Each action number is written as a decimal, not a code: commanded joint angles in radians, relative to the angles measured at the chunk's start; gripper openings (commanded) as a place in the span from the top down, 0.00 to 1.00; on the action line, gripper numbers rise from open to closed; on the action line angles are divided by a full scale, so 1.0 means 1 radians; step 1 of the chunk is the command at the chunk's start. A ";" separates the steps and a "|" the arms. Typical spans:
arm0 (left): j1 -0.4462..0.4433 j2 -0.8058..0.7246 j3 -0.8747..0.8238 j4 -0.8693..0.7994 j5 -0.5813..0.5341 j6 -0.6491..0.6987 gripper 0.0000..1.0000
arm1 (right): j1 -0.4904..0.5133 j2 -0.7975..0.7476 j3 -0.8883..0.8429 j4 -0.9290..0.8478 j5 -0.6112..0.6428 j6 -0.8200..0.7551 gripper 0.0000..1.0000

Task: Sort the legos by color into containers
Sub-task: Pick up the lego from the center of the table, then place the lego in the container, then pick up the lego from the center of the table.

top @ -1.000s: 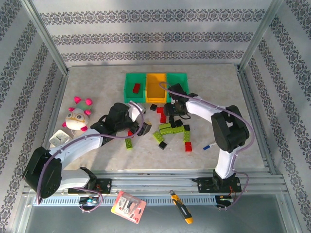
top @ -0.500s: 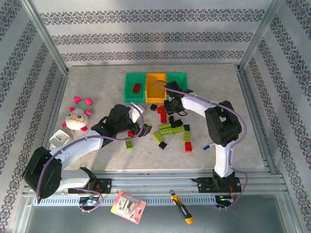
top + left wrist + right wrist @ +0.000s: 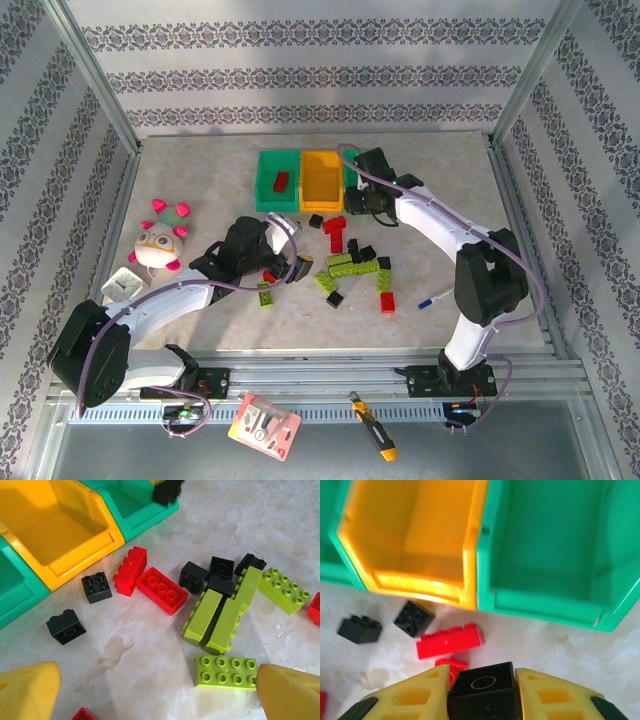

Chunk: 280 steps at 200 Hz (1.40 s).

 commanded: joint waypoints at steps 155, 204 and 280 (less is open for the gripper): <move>-0.023 0.006 0.033 -0.014 -0.177 -0.170 0.01 | -0.145 0.317 0.337 0.187 -0.018 -0.157 0.40; -0.002 0.063 0.163 -0.343 -0.486 -0.458 0.01 | -0.136 0.072 0.114 0.242 -0.199 -0.277 0.09; 0.160 0.296 0.357 -0.716 -0.411 -0.826 0.09 | -0.005 -0.383 -0.342 0.393 -0.465 -0.459 0.02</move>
